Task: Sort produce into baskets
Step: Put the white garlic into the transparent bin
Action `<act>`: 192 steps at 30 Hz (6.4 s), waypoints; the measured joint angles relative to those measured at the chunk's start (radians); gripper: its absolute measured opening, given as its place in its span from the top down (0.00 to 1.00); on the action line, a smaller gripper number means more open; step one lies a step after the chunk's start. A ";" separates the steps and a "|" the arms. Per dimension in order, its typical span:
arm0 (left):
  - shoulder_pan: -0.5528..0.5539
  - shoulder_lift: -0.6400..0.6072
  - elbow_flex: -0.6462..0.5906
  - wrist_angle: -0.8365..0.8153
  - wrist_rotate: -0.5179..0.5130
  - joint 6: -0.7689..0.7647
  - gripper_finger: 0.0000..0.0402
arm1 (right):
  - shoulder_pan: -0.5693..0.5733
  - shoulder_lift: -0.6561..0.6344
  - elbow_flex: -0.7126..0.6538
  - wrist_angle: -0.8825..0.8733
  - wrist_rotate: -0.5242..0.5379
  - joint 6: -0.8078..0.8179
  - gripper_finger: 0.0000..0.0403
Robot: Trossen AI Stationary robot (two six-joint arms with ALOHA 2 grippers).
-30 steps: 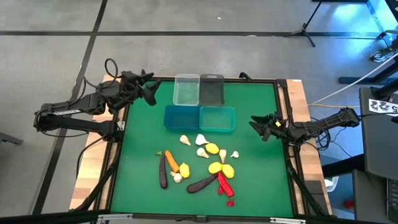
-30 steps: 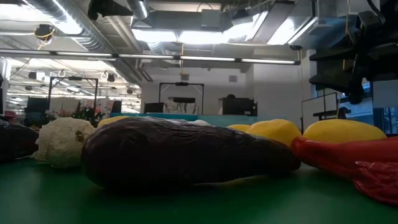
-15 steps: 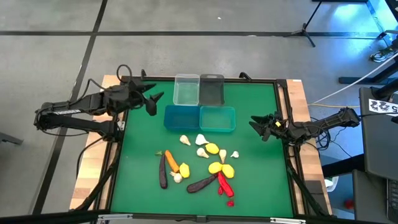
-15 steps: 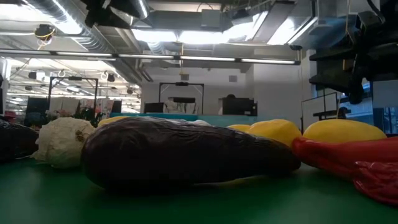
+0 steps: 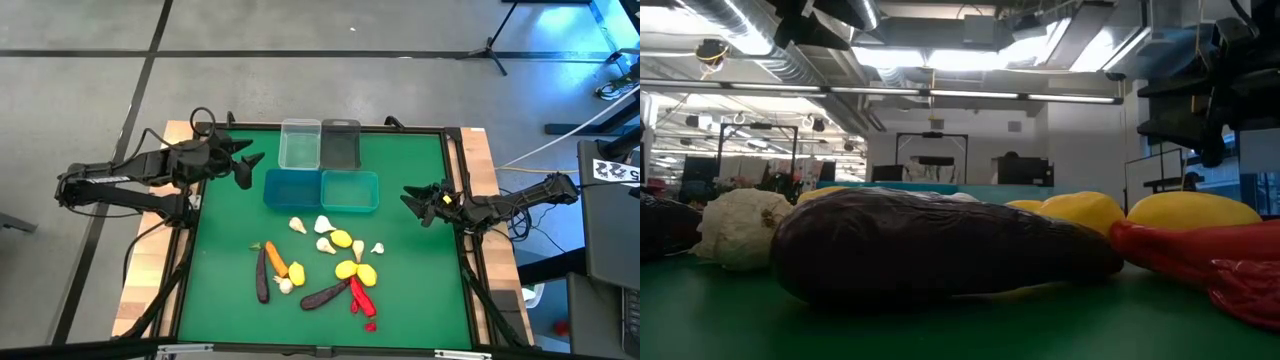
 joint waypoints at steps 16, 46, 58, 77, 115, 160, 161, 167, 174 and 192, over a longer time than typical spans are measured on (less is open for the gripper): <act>-0.044 0.004 0.000 -0.039 0.000 -0.015 0.31 | 0.000 0.000 0.000 0.000 0.000 0.000 0.30; -0.044 0.005 0.000 -0.238 0.000 0.037 0.31 | 0.000 0.000 0.000 0.000 0.000 0.000 0.30; -0.044 0.004 0.000 -0.238 0.000 0.037 0.31 | 0.000 0.000 0.000 0.000 0.000 0.000 0.30; -0.044 0.005 0.000 -0.237 0.000 0.037 0.31 | 0.000 0.000 0.000 0.000 0.000 0.000 0.30; -0.043 0.004 0.000 -0.209 -0.001 0.005 0.31 | 0.000 0.000 0.000 0.001 0.020 0.002 0.30; -0.219 0.234 0.000 0.025 0.459 0.136 0.31 | 0.001 1.237 0.634 -0.447 -0.507 -0.335 0.30; -0.221 0.241 -0.001 0.027 0.459 0.140 0.31 | 0.001 1.252 0.634 -0.465 -0.507 -0.337 0.30; -0.228 0.248 0.000 0.027 0.459 0.156 0.31 | 0.001 1.267 0.633 -0.457 -0.553 -0.362 0.30; -0.229 0.245 0.000 0.024 0.459 0.162 0.31 | 0.001 1.258 0.634 -0.534 -0.595 -0.365 0.30; -0.229 0.248 0.000 0.023 0.428 0.176 0.31 | 0.000 1.219 0.633 -0.612 -0.610 -0.350 0.30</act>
